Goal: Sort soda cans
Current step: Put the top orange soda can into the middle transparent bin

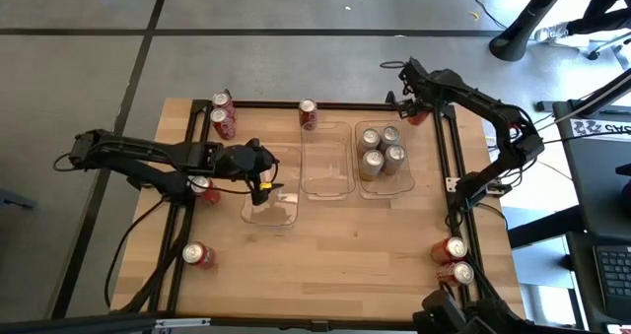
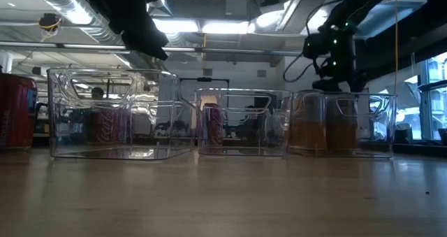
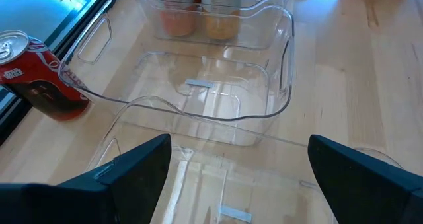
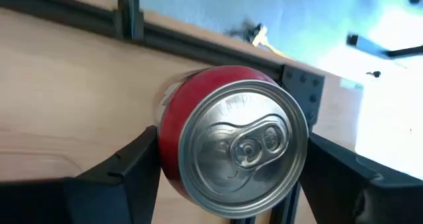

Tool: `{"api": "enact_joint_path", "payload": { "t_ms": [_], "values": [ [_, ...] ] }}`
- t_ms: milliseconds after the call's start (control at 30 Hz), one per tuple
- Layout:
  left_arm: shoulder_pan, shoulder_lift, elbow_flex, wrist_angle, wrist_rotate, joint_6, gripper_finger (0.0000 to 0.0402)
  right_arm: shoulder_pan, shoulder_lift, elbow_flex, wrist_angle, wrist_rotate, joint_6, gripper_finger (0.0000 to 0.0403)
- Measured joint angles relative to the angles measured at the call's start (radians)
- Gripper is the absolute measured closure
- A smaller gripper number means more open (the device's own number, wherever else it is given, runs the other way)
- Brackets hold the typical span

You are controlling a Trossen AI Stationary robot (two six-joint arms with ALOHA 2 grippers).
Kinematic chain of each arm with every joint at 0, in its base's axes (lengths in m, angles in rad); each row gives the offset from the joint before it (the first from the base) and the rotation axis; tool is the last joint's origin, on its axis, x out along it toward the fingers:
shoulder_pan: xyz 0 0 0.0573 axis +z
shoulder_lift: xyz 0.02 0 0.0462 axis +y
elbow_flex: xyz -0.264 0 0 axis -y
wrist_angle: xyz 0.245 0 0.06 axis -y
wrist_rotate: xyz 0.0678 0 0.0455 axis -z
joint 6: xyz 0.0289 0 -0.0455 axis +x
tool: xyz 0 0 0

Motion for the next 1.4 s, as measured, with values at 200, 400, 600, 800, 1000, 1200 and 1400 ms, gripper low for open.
{"api": "enact_joint_path", "payload": {
  "t_ms": [200, 400, 600, 800, 1000, 1200, 1400],
  "values": [
    [0.000, 0.000, 0.000, 0.000, 0.000, -0.003, 0.0057, 0.050, -0.053, 0.092, -0.009, 0.021, -0.008, 0.0122],
    [0.000, 0.000, 0.000, 0.001, 0.000, -0.003, 0.0057, 0.188, -0.062, 0.211, 0.003, 0.027, -0.011, 0.0122],
    [0.000, 0.000, 0.000, 0.004, 0.000, -0.003, 0.0057, 0.387, -0.062, 0.265, 0.078, -0.010, -0.050, 0.0122],
    [0.000, 0.000, 0.000, 0.004, 0.000, -0.002, 0.0057, 0.575, -0.062, 0.267, 0.167, -0.058, -0.063, 0.0122],
    [0.000, 0.000, 0.000, 0.005, 0.000, -0.003, 0.0057, 0.692, -0.055, 0.267, 0.232, -0.052, -0.095, 0.0122],
    [0.000, 0.000, 0.000, 0.006, 0.000, -0.003, 0.0057, 0.763, 0.010, 0.267, 0.239, -0.099, -0.193, 0.0123],
    [0.000, 0.000, 0.000, 0.005, 0.000, -0.003, 0.0057, 0.789, 0.097, 0.267, 0.208, -0.113, -0.242, 0.0123]
  ]
}}
